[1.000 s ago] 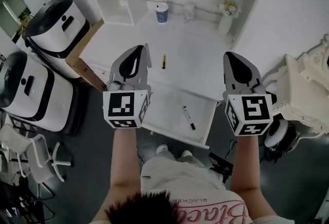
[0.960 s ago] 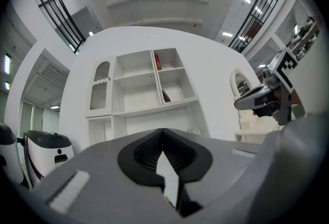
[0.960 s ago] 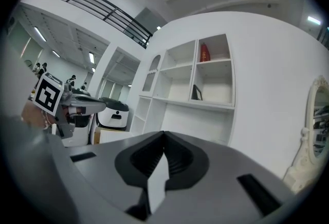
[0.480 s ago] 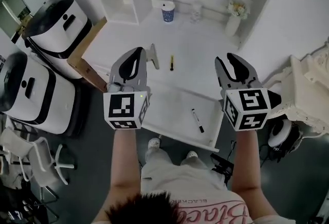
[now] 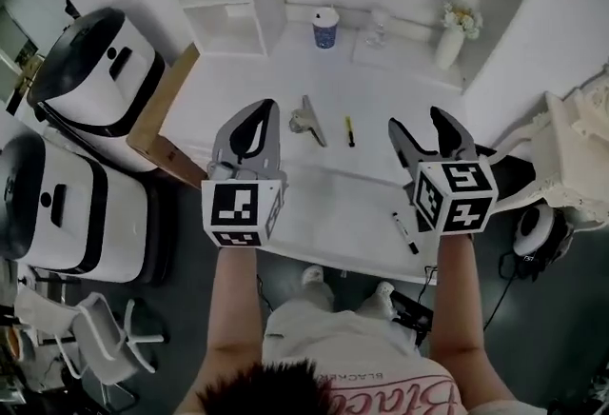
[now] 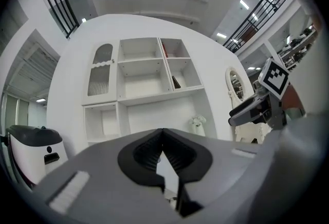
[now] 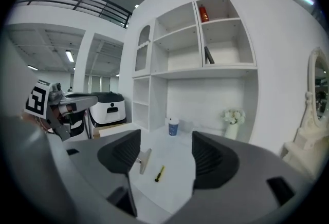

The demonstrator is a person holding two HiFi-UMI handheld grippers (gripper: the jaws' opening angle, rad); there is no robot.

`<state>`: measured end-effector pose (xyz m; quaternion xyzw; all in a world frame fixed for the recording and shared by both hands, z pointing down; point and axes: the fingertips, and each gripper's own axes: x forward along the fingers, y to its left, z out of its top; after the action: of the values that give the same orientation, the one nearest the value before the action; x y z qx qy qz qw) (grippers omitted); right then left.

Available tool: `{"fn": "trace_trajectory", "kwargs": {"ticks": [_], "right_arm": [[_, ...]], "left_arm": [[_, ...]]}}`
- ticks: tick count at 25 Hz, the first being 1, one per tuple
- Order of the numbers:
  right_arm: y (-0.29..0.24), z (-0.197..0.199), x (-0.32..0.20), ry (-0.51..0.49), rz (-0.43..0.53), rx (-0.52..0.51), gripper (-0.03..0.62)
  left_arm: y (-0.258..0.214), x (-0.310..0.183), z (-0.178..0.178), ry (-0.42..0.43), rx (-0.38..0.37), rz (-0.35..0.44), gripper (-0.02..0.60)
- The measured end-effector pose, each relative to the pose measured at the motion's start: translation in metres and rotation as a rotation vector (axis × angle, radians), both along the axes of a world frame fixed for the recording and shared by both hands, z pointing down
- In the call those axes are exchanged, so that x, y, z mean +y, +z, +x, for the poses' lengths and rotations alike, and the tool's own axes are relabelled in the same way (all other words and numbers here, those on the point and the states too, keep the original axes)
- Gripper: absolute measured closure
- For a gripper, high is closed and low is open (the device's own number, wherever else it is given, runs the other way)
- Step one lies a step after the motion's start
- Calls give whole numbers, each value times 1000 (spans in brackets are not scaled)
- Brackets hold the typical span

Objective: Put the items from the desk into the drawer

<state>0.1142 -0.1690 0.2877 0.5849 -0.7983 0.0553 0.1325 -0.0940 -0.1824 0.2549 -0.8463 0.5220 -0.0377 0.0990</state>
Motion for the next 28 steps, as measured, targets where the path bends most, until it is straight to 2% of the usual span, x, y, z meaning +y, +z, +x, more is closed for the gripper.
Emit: {"fn": "trace_trajectory", "kwargs": {"ticks": [4,11,22,28], "right_arm": [[33,-27,-24,34,-65,-23,309],[100,-59,-62,50,-204,8,310],[216,-63,-119,61,-426,60,398],[268,-60,-137,80,-559,84,420]], "left_arm": [[19,-18,-28,25,1,-35,574],[54,-47,-58,50,5,-99,574],[87,-94,-55,87,-5,-154,574],[106,-111,-57,88,-31,-172,574]]}}
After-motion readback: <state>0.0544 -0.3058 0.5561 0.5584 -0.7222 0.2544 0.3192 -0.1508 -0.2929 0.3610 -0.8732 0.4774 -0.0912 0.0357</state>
